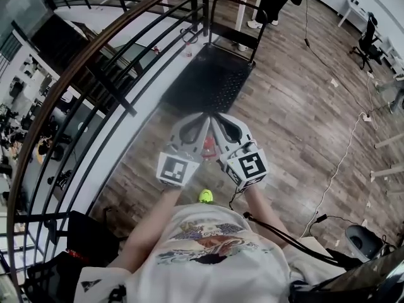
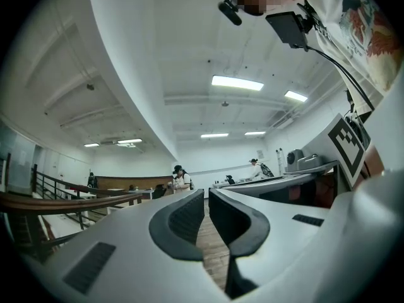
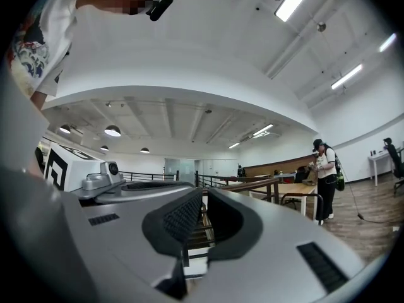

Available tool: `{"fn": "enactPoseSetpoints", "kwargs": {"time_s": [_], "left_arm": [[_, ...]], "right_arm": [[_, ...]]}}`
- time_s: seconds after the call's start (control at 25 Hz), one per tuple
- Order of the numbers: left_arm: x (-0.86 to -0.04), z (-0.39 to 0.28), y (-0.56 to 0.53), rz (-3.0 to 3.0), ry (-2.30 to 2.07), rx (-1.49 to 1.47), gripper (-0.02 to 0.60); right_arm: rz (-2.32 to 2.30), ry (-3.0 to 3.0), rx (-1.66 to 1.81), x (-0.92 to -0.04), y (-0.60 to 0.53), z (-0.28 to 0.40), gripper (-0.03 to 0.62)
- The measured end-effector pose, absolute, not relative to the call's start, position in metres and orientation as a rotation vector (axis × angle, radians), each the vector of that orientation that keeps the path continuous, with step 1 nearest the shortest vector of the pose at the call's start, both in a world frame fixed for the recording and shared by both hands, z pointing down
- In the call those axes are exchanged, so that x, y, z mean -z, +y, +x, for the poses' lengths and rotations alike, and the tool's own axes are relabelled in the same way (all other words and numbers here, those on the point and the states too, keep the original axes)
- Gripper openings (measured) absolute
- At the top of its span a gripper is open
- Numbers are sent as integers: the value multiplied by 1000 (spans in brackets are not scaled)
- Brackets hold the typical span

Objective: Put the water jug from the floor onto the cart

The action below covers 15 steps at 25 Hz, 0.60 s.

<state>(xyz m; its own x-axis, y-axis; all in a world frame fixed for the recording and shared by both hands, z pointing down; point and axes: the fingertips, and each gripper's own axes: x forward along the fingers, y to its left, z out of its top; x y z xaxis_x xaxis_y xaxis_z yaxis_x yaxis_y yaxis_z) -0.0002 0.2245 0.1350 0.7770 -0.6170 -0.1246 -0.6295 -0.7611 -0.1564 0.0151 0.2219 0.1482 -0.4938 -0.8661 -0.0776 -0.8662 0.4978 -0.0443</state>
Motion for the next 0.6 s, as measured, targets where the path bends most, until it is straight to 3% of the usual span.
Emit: {"fn": "enactPoseSetpoints", "kwargs": {"time_s": [0.6], "left_arm": [[-157,13,167,-2844,955,-76,14]], "right_arm": [[-1585,2645,66,-173,166,27,31]]}}
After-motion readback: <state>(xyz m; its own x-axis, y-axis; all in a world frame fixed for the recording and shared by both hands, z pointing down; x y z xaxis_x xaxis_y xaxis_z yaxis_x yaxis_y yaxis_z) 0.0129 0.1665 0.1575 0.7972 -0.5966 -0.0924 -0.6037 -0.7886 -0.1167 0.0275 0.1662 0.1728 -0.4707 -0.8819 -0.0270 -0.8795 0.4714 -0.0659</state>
